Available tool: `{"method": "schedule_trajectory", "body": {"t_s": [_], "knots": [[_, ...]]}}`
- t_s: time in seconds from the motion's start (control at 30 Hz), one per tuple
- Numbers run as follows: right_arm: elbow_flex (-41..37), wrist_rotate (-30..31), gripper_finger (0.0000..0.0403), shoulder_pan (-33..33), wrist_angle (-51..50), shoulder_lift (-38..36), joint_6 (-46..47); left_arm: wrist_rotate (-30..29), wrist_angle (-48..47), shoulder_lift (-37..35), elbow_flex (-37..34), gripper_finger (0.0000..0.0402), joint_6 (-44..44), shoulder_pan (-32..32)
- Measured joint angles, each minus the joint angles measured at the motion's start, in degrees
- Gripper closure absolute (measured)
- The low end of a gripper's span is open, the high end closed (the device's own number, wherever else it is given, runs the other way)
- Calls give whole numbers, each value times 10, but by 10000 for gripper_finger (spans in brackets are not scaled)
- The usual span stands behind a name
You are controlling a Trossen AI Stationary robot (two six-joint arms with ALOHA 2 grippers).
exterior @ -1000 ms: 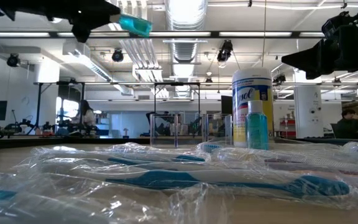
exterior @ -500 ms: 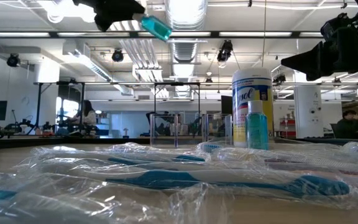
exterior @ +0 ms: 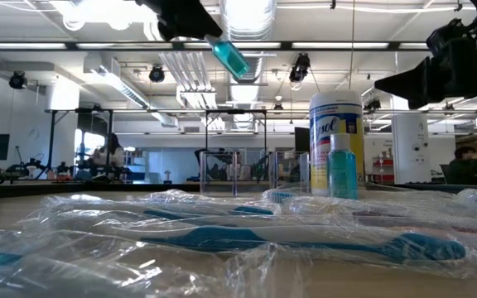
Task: Pick & Place toothbrushing station
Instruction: Put the blue mouthwash into the transparent organizer
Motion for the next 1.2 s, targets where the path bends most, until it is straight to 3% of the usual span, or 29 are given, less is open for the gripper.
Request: {"method": "schedule_trajectory", "body": {"t_s": [0.63,1.2], "knots": [[0,0,394,0,-8,0,14,9,-196,194,212,303,50,28],[0,0,394,0,-8,0,15,32,-201,283,225,303,43,45]]}}
